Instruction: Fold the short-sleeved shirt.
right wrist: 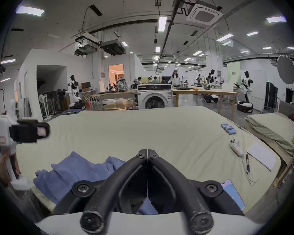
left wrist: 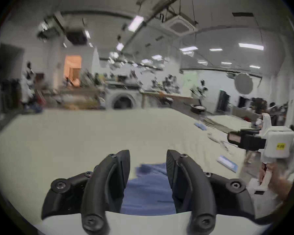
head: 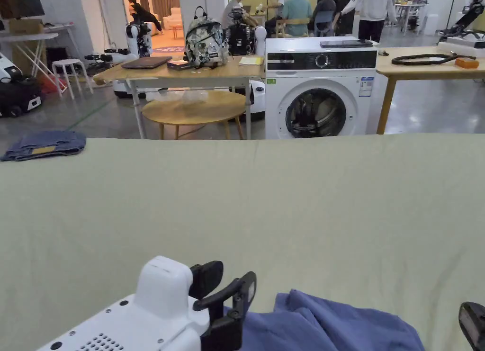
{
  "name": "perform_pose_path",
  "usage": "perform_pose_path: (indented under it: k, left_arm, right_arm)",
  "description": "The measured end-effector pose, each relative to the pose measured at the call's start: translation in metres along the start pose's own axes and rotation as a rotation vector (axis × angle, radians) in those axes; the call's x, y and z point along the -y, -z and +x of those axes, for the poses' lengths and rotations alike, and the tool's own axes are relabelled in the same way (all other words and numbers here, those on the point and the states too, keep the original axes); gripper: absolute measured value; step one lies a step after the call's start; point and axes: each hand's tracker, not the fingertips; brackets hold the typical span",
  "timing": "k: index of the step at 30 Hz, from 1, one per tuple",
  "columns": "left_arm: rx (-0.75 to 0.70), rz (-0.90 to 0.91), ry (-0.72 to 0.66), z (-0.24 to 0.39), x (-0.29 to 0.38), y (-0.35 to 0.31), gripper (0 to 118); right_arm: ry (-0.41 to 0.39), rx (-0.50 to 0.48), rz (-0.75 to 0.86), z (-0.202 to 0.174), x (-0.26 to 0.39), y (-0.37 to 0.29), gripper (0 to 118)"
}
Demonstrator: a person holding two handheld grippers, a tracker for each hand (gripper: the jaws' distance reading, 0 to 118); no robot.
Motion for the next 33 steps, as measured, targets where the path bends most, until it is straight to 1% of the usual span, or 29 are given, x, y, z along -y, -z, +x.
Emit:
perform_pose_path:
  k: [2, 5, 6, 8, 10, 11, 16, 19, 22, 24, 26, 27, 28, 29, 32, 33]
  left_arm:
    - [-0.063, 0.012, 0.056, -0.003, -0.009, -0.021, 29]
    - [-0.16, 0.002, 0.11, -0.014, -0.016, -0.042, 3]
    - [-0.182, 0.001, 0.104, -0.019, -0.017, -0.05, 0]
    - [-0.198, 0.013, 0.076, -0.026, -0.016, -0.062, 0]
    - [-0.198, 0.004, 0.002, -0.036, -0.013, -0.068, 0]
    - [-0.205, 0.003, -0.014, -0.039, -0.011, -0.07, 0]
    - [-0.238, -0.024, -0.031, -0.05, -0.004, -0.071, 0]
    - [-0.233, -0.051, -0.032, -0.051, -0.002, -0.063, 0]
    - [-0.206, -0.102, -0.03, -0.057, -0.002, -0.048, 0]
    - [-0.166, -0.21, -0.054, -0.066, -0.002, -0.029, 0]
    - [-0.151, -0.245, -0.051, -0.078, -0.001, -0.01, 0]
    - [-0.124, -0.29, -0.068, -0.085, -0.001, 0.003, 7]
    - [-0.107, -0.323, -0.083, -0.093, 0.0, 0.017, 26]
    - [-0.102, -0.359, -0.088, -0.099, 0.002, 0.028, 37]
    - [-0.089, -0.467, -0.123, -0.12, 0.01, 0.074, 46]
    - [-0.079, -0.502, -0.137, -0.124, 0.015, 0.091, 46]
  right_arm:
    - [-0.002, -0.016, 0.002, -0.006, -0.001, 0.004, 0]
    - [-0.022, -0.03, 0.004, -0.017, -0.003, 0.007, 0]
    - [-0.035, -0.033, 0.005, -0.02, -0.002, 0.007, 0]
    - [-0.053, -0.045, 0.005, -0.026, -0.003, 0.008, 0]
    - [-0.055, -0.058, 0.002, -0.029, -0.003, 0.009, 0]
    - [-0.053, -0.064, 0.0, -0.031, -0.003, 0.01, 0]
    - [-0.06, -0.072, -0.003, -0.035, -0.002, 0.012, 0]
    - [-0.062, -0.071, -0.002, -0.034, -0.002, 0.012, 0]
    - [-0.046, -0.065, -0.008, -0.029, 0.001, 0.011, 0]
    - [-0.034, -0.06, -0.016, -0.025, 0.004, 0.011, 0]
    - [-0.027, -0.051, -0.024, -0.02, 0.007, 0.01, 0]
    - [-0.025, -0.044, -0.03, -0.017, 0.009, 0.009, 0]
    - [-0.024, -0.034, -0.036, -0.015, 0.011, 0.006, 0]
    - [-0.02, -0.028, -0.041, -0.012, 0.013, 0.005, 0]
    - [0.002, -0.002, -0.055, 0.0, 0.021, 0.002, 0]
    - [0.012, 0.004, -0.063, 0.005, 0.023, 0.002, 0]
